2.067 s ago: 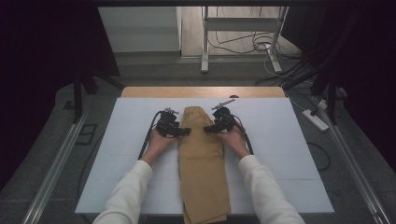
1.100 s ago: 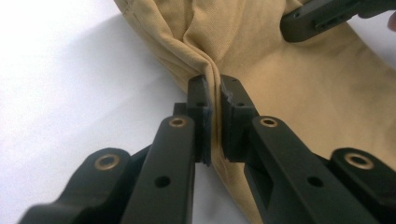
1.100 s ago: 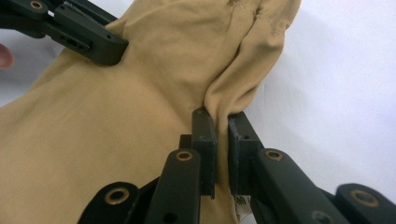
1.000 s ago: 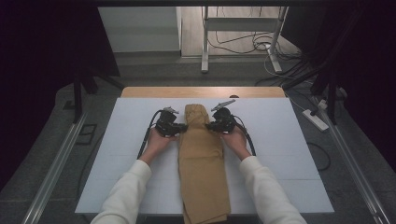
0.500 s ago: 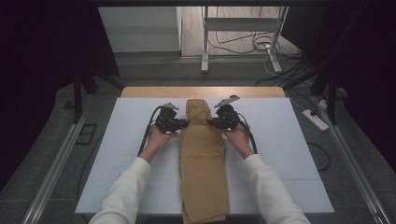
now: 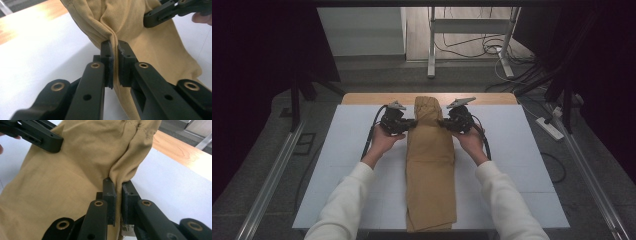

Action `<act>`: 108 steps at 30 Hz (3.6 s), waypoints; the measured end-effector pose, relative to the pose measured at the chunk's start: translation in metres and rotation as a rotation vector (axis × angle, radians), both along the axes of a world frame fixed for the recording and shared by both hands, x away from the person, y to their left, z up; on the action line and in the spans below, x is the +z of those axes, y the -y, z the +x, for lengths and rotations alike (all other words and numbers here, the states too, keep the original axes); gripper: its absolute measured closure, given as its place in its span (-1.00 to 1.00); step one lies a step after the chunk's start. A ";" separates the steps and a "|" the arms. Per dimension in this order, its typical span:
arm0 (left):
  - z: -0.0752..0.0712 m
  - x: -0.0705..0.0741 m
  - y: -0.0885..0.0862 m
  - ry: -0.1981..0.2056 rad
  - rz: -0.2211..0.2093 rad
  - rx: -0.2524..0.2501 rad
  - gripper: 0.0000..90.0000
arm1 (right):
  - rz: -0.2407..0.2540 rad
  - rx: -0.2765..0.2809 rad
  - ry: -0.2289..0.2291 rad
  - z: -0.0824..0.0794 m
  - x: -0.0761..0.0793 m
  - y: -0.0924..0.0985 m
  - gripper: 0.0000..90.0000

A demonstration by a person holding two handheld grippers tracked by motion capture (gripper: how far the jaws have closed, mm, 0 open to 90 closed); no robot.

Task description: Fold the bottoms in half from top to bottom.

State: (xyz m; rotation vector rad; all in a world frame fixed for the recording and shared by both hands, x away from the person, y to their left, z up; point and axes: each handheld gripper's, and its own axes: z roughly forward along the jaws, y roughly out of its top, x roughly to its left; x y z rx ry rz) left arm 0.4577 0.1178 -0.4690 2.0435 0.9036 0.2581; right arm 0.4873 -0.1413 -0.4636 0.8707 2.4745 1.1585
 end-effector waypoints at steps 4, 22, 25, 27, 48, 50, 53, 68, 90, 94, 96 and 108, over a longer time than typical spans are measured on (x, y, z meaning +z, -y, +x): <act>0.006 0.014 0.002 0.022 -0.004 0.001 0.86 | -0.009 -0.004 0.043 0.003 0.011 0.003 0.86; 0.011 0.028 0.008 0.062 0.028 -0.003 0.86 | 0.006 -0.035 0.076 0.009 0.028 0.007 0.86; 0.015 0.035 0.005 0.072 0.001 0.002 0.86 | -0.014 -0.027 0.098 0.012 0.033 0.006 0.86; 0.018 0.043 0.003 0.086 -0.007 0.013 0.86 | -0.002 -0.032 0.110 0.016 0.042 0.006 0.86; 0.016 0.020 0.008 0.066 0.029 -0.007 0.87 | 0.026 -0.040 0.092 0.014 0.023 0.010 0.86; 0.014 0.018 0.008 0.064 0.027 -0.008 0.87 | 0.027 -0.039 0.091 0.013 0.020 0.010 0.86; 0.012 0.016 0.008 0.064 0.022 -0.012 0.87 | 0.028 -0.038 0.089 0.011 0.018 0.011 0.86; 0.001 0.003 0.003 0.044 0.012 -0.028 0.87 | 0.038 -0.022 0.064 0.002 0.008 0.010 0.86; -0.018 -0.010 -0.001 0.026 -0.001 -0.054 0.87 | 0.051 0.009 0.029 -0.014 -0.004 0.012 0.85; -0.022 -0.012 -0.002 0.023 0.000 -0.059 0.87 | 0.049 0.019 0.027 -0.018 -0.006 0.012 0.85; -0.024 -0.014 -0.002 0.020 -0.004 -0.059 0.87 | 0.046 0.025 0.025 -0.020 -0.007 0.012 0.85; -0.035 -0.022 -0.003 0.013 0.001 -0.068 0.87 | 0.055 0.041 0.015 -0.032 -0.012 0.011 0.85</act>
